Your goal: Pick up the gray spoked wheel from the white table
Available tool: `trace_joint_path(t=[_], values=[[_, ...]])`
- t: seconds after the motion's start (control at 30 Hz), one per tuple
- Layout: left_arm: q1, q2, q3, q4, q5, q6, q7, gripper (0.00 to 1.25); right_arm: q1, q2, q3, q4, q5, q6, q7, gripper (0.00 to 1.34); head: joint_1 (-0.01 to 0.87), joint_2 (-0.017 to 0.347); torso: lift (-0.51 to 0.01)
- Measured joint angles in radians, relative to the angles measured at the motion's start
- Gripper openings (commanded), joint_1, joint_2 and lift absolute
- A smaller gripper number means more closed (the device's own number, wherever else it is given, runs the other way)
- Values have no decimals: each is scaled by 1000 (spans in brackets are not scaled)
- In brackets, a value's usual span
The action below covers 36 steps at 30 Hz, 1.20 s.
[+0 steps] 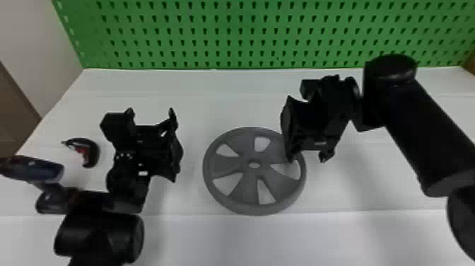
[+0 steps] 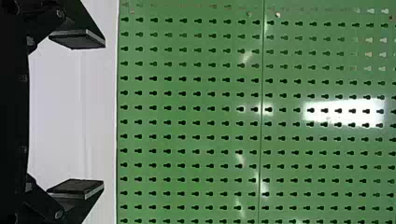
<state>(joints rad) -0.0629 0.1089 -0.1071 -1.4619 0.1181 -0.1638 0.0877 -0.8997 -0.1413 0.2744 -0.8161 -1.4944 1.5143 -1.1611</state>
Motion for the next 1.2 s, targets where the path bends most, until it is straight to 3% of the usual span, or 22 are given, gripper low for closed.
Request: trace_joint_path(t=[0.13,0.23,0.7,0.9,1.2], values=[[1,0,1,0,0,1,0,1037,-7,1,50,0,138,-51,259,905,770,44,-98],[2,0,1,0,0,1,0,1037,-11,5,86,0,235,-81,357,905,770,44,-98],[3,0,2,0,-2,1,1,1037,-37,12,125,81,367,-123,449,905,770,44,-98],[3,0,0,0,-4,1,1,1037,-52,8,140,120,461,-132,610,905,770,44,-98],[1,0,0,0,-5,1,1,1037,-70,15,164,165,613,-151,764,904,770,44,-98]])
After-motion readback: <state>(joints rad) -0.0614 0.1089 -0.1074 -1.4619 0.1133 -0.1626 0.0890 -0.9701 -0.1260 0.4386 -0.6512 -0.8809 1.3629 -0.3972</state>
